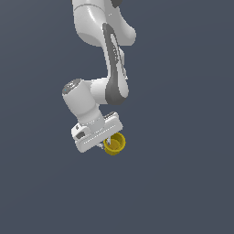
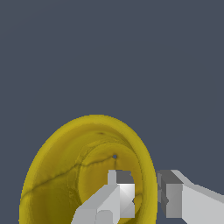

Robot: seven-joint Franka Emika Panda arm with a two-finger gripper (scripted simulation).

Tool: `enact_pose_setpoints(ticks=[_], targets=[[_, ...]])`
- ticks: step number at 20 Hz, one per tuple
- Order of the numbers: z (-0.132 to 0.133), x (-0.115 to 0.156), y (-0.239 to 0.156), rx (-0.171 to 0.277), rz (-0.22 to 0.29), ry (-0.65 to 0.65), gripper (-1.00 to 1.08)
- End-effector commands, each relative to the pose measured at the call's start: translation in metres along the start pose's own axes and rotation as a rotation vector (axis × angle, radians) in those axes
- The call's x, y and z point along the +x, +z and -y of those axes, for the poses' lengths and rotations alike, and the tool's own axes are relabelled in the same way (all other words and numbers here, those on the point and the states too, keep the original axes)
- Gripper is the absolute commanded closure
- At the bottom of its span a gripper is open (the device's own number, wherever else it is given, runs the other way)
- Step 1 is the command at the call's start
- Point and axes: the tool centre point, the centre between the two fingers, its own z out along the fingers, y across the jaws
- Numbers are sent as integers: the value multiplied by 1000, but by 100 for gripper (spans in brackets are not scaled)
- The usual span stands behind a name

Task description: Pick up the object and move it to a goal position.

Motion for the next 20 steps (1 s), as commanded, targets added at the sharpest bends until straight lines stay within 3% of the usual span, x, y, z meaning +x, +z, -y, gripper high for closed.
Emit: enact_pose_setpoints(ticks=[1,20], targets=[[-2,8,-22,-3,-2,-1,108],[-16,77,-223,-5,0,-2,108]])
